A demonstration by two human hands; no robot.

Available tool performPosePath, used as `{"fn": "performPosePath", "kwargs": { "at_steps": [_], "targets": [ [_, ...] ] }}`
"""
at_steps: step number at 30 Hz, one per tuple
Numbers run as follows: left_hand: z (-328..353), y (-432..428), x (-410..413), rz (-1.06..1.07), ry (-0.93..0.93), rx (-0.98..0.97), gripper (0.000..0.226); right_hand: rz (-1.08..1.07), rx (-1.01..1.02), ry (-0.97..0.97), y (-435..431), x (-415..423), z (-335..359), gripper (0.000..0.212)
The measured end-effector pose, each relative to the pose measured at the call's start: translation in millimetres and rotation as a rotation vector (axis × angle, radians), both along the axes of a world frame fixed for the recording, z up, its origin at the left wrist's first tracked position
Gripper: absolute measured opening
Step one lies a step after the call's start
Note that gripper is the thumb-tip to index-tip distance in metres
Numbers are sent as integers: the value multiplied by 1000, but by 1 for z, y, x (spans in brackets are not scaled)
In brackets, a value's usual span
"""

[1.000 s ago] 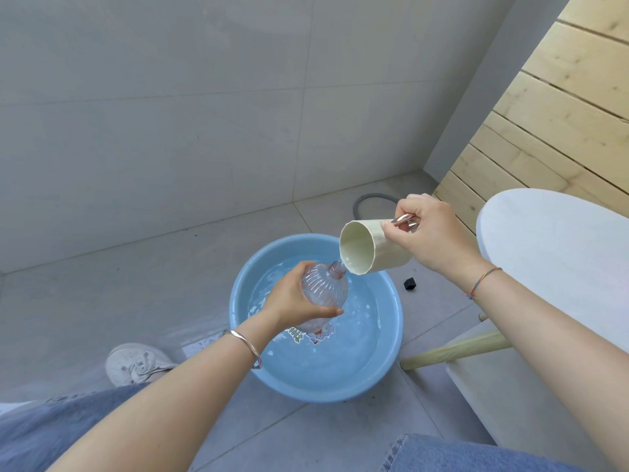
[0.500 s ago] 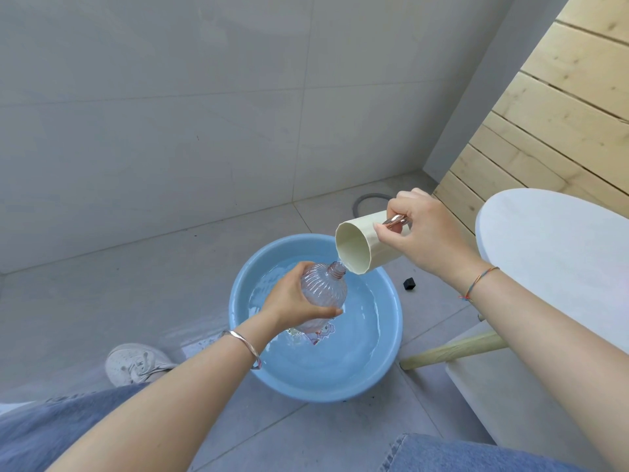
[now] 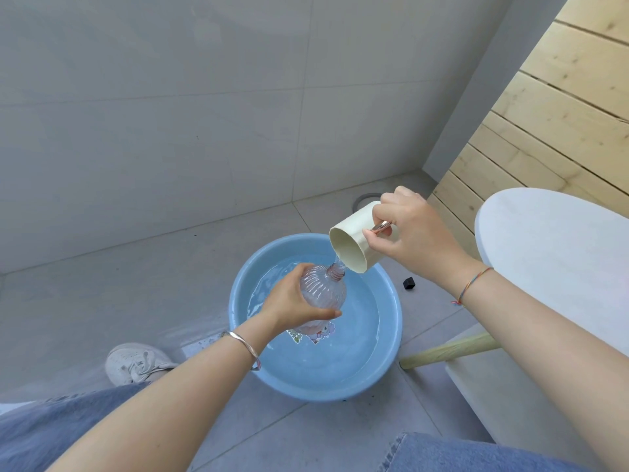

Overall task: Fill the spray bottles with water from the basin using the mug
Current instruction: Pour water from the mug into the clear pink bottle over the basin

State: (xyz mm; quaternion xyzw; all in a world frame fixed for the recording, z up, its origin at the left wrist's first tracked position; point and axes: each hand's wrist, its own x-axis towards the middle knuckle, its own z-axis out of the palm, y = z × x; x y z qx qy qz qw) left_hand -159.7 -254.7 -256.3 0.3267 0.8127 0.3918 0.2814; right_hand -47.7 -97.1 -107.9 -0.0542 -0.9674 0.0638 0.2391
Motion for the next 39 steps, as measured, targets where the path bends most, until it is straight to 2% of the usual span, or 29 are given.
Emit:
{"fn": "performPosePath", "kwargs": {
  "at_steps": [8, 12, 15, 18, 20, 23, 26, 30, 34, 39],
  "targets": [
    [-4, -3, -1, 3, -14, 3, 92, 62, 106, 19, -2, -5, -3, 24],
    [-6, -4, -3, 12, -34, 5, 93, 35, 51, 32, -3, -6, -7, 25],
    [-7, -6, -4, 22, -41, 16, 93, -134, -129, 46, 2, -5, -13, 30],
    [-10, -10, -8, 23, -60, 22, 93, -457, -501, -18, 25, -1, -27, 31],
    [-14, -13, -12, 37, -77, 27, 92, -598, -745, -131, 40, -1, -41, 35],
    [-19, -17, -18, 73, -93, 21, 91, -632, -858, -402, 47, -3, -71, 34],
    [-26, -21, -24, 91, -109, 17, 83, -588, -841, -585, 43, -3, -114, 36],
    [-40, -25, -33, 134, -134, 5, 84, -554, -574, -796, 36, -2, -162, 41],
    [-53, -25, -36, 142, -140, -24, 90, -544, -475, -836, 28, 1, -186, 33],
    [-62, -23, -37, 144, -159, -25, 91, -529, -413, -834, 23, 1, -210, 34]
  ]
}}
